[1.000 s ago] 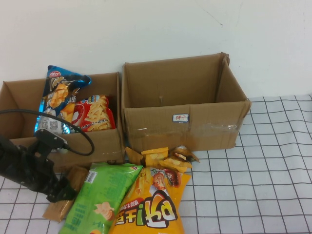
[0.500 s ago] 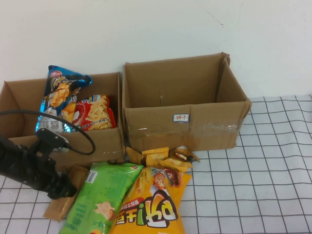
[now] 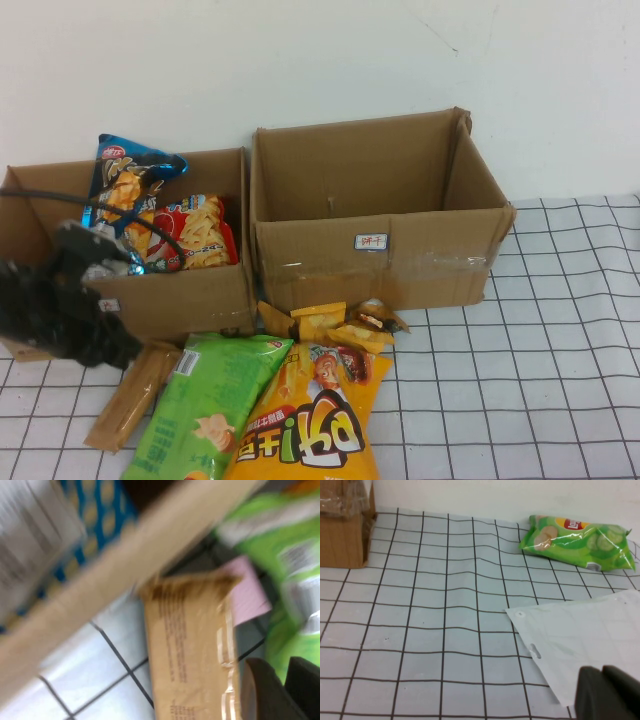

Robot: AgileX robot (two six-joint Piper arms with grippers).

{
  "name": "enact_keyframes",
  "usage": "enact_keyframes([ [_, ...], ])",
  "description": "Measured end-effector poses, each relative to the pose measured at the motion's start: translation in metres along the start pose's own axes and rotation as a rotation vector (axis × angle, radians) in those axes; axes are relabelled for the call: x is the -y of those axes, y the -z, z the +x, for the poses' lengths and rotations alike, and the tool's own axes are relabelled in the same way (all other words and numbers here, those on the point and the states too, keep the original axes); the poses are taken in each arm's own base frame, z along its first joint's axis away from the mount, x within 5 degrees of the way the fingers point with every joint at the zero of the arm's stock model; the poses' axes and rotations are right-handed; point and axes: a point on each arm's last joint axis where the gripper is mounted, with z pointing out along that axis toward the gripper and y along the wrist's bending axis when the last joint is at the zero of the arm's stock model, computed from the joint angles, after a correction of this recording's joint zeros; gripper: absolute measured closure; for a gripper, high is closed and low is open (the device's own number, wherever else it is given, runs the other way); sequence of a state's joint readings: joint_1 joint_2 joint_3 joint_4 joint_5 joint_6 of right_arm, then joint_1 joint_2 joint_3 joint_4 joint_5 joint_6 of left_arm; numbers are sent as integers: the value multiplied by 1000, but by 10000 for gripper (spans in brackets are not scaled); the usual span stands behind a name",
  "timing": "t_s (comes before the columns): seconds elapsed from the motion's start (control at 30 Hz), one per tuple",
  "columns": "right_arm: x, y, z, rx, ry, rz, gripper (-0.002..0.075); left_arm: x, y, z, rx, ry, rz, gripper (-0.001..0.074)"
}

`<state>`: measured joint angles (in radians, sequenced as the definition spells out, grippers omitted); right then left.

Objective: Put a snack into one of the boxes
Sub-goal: Pick up the biscuit

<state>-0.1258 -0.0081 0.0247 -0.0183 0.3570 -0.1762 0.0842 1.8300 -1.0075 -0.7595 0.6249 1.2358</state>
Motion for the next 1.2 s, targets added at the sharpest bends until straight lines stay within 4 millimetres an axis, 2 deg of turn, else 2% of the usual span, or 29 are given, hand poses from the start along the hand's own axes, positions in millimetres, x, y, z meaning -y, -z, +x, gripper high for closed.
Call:
enact_keyframes([
  [0.1,0,0,0,0,0,0,726,7,23,-9,51,0,-28,643],
  [0.2,0,0,0,0,0,0,726,11,34,-11,47,59,-37,622],
  [0.27,0,0,0,0,0,0,726,13,35,-7,10,70,-22,569],
  [0.33,0,0,0,0,0,0,726,16,34,-2,-32,64,2,486],
  [0.4,0,0,0,0,0,0,726,18,31,6,-73,65,18,413],
  [0.47,0,0,0,0,0,0,726,21,26,16,-111,63,23,377],
  [0.67,0,0,0,0,0,0,726,25,10,46,-144,97,-29,328],
  [0.93,0,0,0,0,0,0,726,19,3,46,-74,172,-106,158],
  [1.2,0,0,0,0,0,0,726,8,-27,58,-111,179,-108,144],
])
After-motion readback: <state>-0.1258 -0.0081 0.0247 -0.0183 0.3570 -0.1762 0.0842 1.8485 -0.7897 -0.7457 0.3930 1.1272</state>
